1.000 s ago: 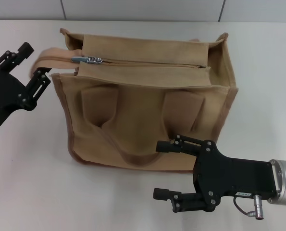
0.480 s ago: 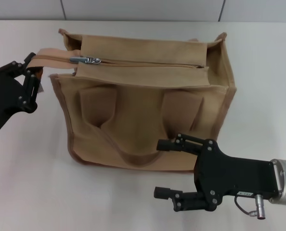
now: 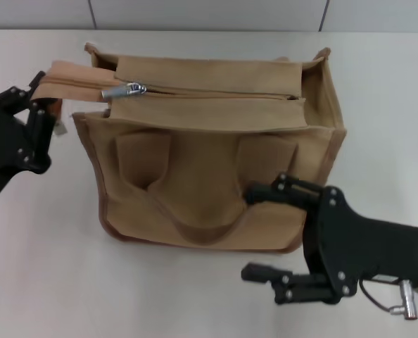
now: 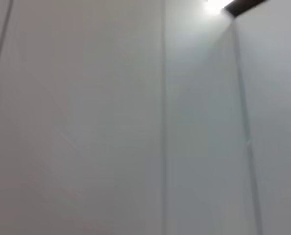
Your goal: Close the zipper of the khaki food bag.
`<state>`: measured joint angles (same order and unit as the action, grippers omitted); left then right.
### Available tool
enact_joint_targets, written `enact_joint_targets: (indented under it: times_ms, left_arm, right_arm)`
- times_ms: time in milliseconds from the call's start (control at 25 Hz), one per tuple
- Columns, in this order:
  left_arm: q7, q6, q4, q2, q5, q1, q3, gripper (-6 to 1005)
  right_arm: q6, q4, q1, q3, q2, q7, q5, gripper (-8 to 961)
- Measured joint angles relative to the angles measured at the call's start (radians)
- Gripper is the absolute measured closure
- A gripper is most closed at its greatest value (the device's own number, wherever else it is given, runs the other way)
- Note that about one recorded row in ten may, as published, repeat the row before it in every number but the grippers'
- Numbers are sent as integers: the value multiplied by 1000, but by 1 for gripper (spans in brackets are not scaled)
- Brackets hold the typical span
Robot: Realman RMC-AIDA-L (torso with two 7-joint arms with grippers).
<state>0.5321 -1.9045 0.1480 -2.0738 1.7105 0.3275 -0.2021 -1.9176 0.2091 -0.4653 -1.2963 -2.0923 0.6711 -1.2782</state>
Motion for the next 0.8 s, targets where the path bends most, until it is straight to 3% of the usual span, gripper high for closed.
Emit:
enact_joint_targets:
  times_ms: [160,440,640,800]
  left_arm:
    - [-4,-78,-19,-2,1,21,-40,978]
    - [-6,-40,-32,-5,-2,19,-42,975]
    - [-8,-42,-32,-4,-5,17,-38,973]
    - [-8,-43,-32,-4,-5,21,-35,972]
  right_arm:
    - [9,0,-2,0,0,5,64,118]
    - [41,13,-8,0,3,175,247,119]
    - [69,123,-63,0,18,713,262,119]
    - [141,159,-148,0,54,1241,257,119]
